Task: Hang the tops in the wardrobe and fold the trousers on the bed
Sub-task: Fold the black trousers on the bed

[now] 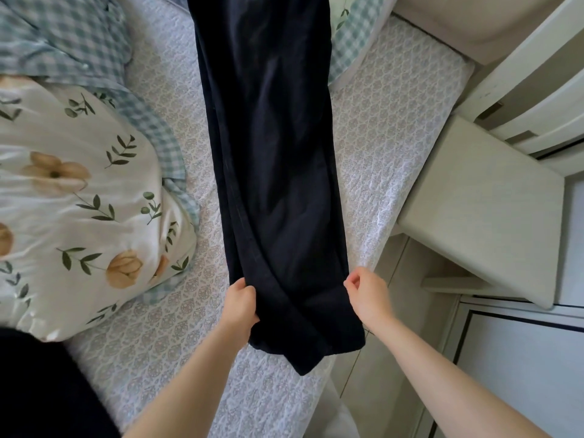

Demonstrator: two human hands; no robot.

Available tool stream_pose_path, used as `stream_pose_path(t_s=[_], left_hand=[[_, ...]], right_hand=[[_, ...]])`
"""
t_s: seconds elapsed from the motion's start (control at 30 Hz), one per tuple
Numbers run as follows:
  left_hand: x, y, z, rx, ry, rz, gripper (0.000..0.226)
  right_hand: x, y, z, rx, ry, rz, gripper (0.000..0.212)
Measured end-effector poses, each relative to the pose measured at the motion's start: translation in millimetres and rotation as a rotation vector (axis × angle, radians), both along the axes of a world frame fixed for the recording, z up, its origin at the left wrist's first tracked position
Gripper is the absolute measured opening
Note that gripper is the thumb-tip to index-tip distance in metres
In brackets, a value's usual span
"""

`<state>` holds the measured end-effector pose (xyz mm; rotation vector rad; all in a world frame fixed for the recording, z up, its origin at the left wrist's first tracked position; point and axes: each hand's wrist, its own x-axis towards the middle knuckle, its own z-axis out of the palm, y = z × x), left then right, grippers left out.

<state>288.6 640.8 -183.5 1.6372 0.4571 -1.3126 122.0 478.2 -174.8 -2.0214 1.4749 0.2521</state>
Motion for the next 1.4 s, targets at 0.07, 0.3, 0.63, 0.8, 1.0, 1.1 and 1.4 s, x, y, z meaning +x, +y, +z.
stream_pose_path(t_s=[0.07, 0.3, 0.63, 0.8, 1.0, 1.1, 1.4], left_hand=[[2.9, 3.4, -2.0, 0.073, -0.041, 0.004, 0.024], [-7.2, -8.4, 4.2, 0.301, -0.710, -0.454, 0.063], [9.5, 4.2, -3.7, 0.360, -0.587, -0.351, 0.010], [2.0, 44.1, -10.0, 0.302, -0.462, -0.206, 0.012], [-19.3, 37.4, -5.9, 0.131, -0.234, -0.102, 0.014], [-13.4, 37.6, -3.8, 0.132, -0.181, -0.186, 0.026], [-12.2, 78.3, 5.4, -0.026, -0.076, -0.572, 0.045]], right_hand=[[-3.9, 0.8, -2.4, 0.062, -0.041, 0.020, 0.016], [-3.7, 10.6, -12.2, 0.272, -0.078, -0.078, 0.023], [-9.8, 4.8, -3.3, 0.271, -0.247, -0.283, 0.019], [-35.7, 22.4, -8.9, 0.261, -0.241, -0.322, 0.024], [-33.8, 33.0, -7.3, 0.478, -0.296, -0.417, 0.008], [-36.3, 34.3, -6.6, 0.514, -0.302, -0.382, 0.010], [-56.8, 24.5, -6.4, 0.706, -0.239, -0.354, 0.015]])
